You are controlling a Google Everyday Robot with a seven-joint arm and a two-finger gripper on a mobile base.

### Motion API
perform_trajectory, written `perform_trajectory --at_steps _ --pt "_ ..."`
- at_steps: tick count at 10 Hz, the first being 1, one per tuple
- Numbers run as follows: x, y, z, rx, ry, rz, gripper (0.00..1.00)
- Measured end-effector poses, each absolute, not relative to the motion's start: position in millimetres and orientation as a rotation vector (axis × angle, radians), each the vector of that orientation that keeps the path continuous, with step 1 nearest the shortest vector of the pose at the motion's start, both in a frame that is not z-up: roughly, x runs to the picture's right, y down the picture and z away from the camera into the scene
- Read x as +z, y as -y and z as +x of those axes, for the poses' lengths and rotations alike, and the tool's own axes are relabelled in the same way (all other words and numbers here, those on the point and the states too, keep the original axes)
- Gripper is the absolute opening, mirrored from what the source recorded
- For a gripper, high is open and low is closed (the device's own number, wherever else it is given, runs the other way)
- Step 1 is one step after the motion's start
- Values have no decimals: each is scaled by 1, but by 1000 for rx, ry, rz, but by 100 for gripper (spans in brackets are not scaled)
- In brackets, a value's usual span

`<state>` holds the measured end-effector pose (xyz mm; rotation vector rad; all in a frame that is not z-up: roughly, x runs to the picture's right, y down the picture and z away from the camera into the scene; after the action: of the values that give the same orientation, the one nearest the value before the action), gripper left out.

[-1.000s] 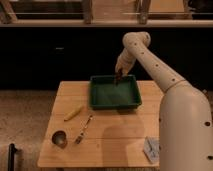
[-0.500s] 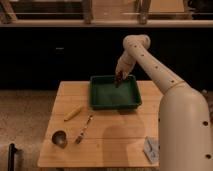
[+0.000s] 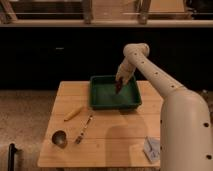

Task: Place grapes in tray

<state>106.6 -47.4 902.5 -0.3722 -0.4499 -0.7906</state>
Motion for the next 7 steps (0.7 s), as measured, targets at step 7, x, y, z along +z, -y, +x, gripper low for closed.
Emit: perform_trajectory --at_steps 7 --pt "932 5 98 -707 490 -407 0"
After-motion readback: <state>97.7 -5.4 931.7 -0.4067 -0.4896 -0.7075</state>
